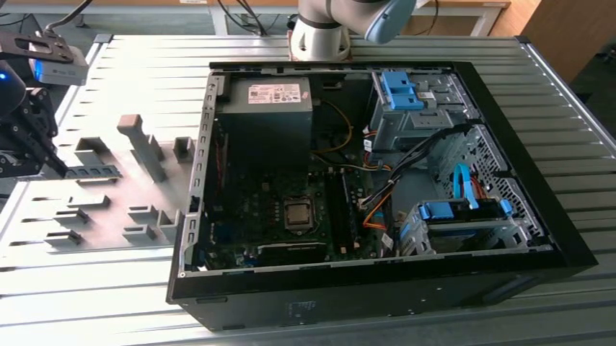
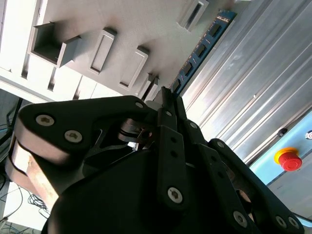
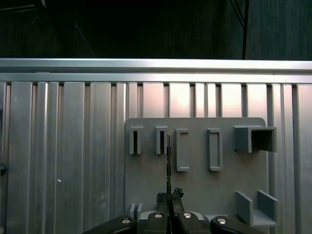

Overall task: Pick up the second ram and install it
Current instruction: 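Pick up the second ram and move it above second insertion slot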

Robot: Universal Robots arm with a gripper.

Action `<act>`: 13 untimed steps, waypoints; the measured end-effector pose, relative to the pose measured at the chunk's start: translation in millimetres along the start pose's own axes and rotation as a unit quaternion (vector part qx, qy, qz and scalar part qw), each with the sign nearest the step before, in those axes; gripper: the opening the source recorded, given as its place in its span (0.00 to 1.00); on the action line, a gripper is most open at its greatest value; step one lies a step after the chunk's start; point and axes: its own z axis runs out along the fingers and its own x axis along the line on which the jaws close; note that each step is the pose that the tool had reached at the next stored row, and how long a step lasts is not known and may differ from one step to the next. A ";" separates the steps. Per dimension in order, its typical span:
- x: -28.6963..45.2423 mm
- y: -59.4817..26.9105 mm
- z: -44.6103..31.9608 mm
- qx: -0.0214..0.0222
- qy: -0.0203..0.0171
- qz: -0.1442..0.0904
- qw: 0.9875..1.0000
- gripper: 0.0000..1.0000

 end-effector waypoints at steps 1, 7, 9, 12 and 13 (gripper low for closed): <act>0.0 0.0 0.0 0.000 0.000 0.000 1.000 0.14; 0.0 -1.2 -0.4 0.000 0.000 0.000 1.000 0.14; -0.1 -4.3 -0.2 0.000 0.000 0.000 1.000 0.14; -0.1 -8.4 -0.9 -0.001 0.000 0.000 1.000 0.14; -0.2 -8.4 -3.0 0.000 0.000 0.000 1.000 0.14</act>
